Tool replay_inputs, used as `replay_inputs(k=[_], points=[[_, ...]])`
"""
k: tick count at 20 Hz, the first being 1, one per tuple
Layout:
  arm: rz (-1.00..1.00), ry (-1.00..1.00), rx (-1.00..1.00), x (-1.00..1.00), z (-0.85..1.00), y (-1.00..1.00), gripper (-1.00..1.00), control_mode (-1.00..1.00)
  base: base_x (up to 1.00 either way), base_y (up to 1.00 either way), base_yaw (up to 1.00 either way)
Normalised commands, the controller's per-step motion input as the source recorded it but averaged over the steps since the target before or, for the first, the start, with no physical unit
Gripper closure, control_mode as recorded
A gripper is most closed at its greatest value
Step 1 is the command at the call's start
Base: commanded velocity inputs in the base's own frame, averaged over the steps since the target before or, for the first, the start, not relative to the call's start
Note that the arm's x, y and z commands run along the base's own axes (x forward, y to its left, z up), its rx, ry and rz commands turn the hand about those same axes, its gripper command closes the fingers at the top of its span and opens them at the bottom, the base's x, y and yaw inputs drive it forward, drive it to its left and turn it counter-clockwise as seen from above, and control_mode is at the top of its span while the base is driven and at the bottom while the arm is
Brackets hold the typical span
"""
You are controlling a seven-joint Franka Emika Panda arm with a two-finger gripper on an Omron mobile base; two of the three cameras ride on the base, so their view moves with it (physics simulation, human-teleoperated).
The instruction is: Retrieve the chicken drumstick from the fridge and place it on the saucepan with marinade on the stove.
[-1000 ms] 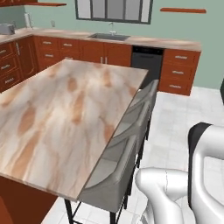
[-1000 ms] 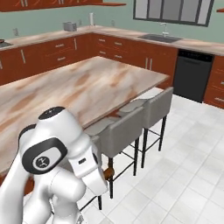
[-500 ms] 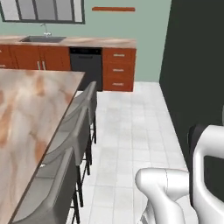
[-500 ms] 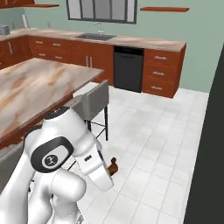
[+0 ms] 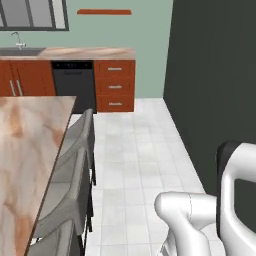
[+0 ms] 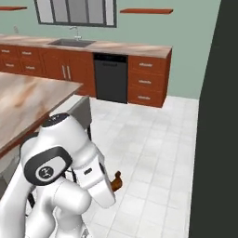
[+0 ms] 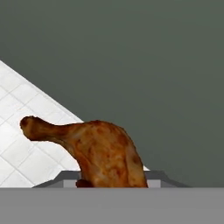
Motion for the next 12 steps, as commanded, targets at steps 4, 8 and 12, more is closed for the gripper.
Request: replay_inputs(k=[4,8,12], points=[[0.00,0.00,0.00,0.00,0.00,0.00,1.00,1.00,1.00,0.06,0.03],[0.00,0.00,0.00,0.00,0.00,0.00,1.00,1.00,1.00,-0.02,0.09],[0.00,0.00,0.00,0.00,0.00,0.00,1.00,1.00,1.00,-0.01,0.09]])
